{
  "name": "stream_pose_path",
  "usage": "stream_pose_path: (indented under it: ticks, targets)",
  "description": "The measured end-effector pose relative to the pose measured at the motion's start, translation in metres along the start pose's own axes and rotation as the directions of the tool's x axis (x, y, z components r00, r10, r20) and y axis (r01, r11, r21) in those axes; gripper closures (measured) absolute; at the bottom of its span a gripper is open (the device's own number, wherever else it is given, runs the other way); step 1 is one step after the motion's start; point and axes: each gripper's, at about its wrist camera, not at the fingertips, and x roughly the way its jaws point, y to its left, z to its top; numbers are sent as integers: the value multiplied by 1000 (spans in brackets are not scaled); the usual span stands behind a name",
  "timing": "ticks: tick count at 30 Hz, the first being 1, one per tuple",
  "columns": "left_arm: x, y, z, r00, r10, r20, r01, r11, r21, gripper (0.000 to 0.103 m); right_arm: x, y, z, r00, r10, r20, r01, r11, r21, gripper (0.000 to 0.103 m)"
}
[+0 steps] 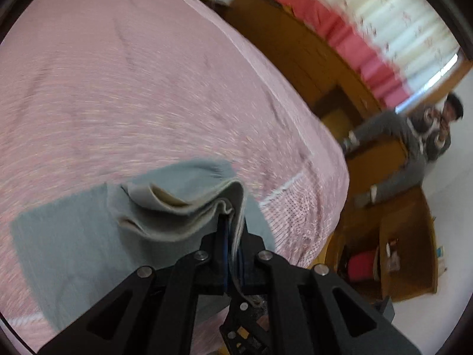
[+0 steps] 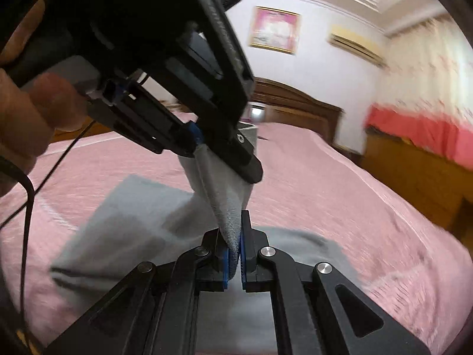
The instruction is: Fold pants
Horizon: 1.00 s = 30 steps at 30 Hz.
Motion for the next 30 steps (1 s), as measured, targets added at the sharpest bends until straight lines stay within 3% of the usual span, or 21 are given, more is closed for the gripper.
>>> stream_pose_path:
  ticks: [3,6,8,9,10,11,12,14,16,19,21,23,24,27,28,30]
  targets:
    - [68,-36,8,994,73,-86,-66,995,72,99,12,-49,-27,994,-51,-96,58,995,79,98]
    - [107,-51,4,975,201,-93,-186,971,151,98,20,-82,-44,983,48,-180,-10,979,204,98]
    - [108,-45,-2,983,172,-61,-163,978,132,97,20,-85,-47,983,59,-177,-22,978,206,98]
    - [94,-36,-2,997,78,-21,-76,994,73,94,20,-86,-47,983,61,-173,-24,978,209,98]
    - [76,-26,-3,1000,-21,18,21,999,30,89,15,-88,-48,983,64,-170,-26,976,218,98]
    - [50,-12,-7,988,-131,85,132,991,-1,75,13,-90,-47,983,70,-170,-30,973,227,98]
    - [22,2,-12,969,-188,163,192,981,-7,57,10,-92,-48,982,77,-170,-36,972,231,98]
    - [-37,34,-34,930,-195,312,202,979,12,43,7,-90,-51,980,111,-167,-65,963,261,94]
    - [-82,66,-60,907,-140,397,154,988,-2,41,3,-100,-48,971,174,-165,-110,934,340,82]
    - [-128,126,-107,873,-33,487,106,987,-122,39,-2,-121,-45,953,281,-112,-191,846,497,65]
    - [-136,171,-139,859,-19,512,152,964,-219,38,-6,-136,-45,956,277,-97,-176,806,566,62]
    - [-125,200,-157,866,-34,499,197,940,-278,39,-12,-153,-45,966,230,-121,-110,786,609,61]
    - [-112,215,-168,879,-54,474,224,924,-310,39,-16,-165,-45,973,185,-135,-60,774,630,57]
    - [-82,225,-185,911,-100,399,227,931,-285,39,-34,-196,-44,993,60,-105,26,746,666,53]
    - [-75,225,-187,924,-94,370,202,943,-265,39,-37,-200,-39,994,63,-87,10,751,660,53]
    - [-62,219,-187,946,-74,315,152,961,-232,39,-26,-191,-24,983,157,-95,-65,783,618,53]
